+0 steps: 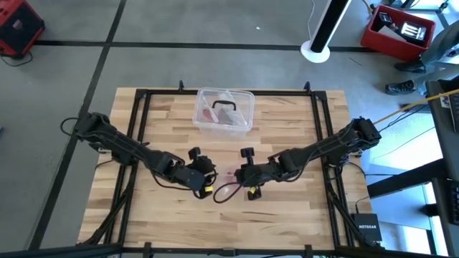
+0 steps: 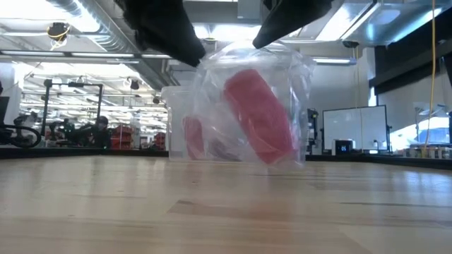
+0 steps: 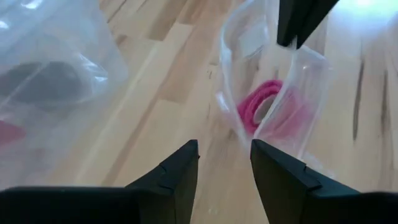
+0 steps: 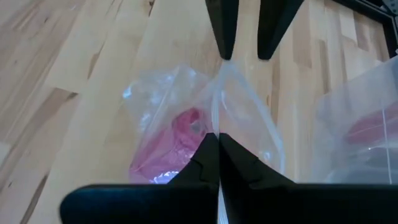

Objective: Roll bandage
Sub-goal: Close the transparent zip bag

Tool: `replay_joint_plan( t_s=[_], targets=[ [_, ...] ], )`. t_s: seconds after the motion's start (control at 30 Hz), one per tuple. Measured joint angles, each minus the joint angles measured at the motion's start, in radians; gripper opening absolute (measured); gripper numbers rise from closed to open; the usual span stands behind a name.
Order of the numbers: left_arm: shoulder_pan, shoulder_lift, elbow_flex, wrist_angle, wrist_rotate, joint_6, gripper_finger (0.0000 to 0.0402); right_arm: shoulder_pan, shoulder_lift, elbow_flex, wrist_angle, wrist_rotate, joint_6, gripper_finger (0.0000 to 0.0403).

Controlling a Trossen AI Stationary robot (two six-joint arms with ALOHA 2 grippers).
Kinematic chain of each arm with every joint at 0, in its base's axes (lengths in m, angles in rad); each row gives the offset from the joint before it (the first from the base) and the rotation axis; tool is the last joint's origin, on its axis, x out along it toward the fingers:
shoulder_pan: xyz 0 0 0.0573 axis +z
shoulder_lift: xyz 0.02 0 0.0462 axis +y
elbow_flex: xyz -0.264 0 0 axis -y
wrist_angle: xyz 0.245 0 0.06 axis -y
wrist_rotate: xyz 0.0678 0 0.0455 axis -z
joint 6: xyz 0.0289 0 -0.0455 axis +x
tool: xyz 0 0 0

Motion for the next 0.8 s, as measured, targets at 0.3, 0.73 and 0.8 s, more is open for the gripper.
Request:
replay_joint_plan(
  t_s=[0.3, 0.73, 0.8],
  targets=[
    [0.024, 0.042, -0.027, 0.147, 0.065, 0.057, 0.0140, 0.000, 0.000, 0.000, 0.001, 0.001, -0.006, 0.0001],
    [0.044, 0.037, -0.005, 0.150, 0.040, 0.134, 0.0009, 0.001, -0.023, 0.030, -0.148, 0.047, 0.059, 0.0075],
    [0.044, 0.037, -0.005, 0.146, 0.018, 0.122, 0.0004, 0.003, -0.049, 0.076, -0.265, 0.065, 0.119, 0.0109]
  ],
)
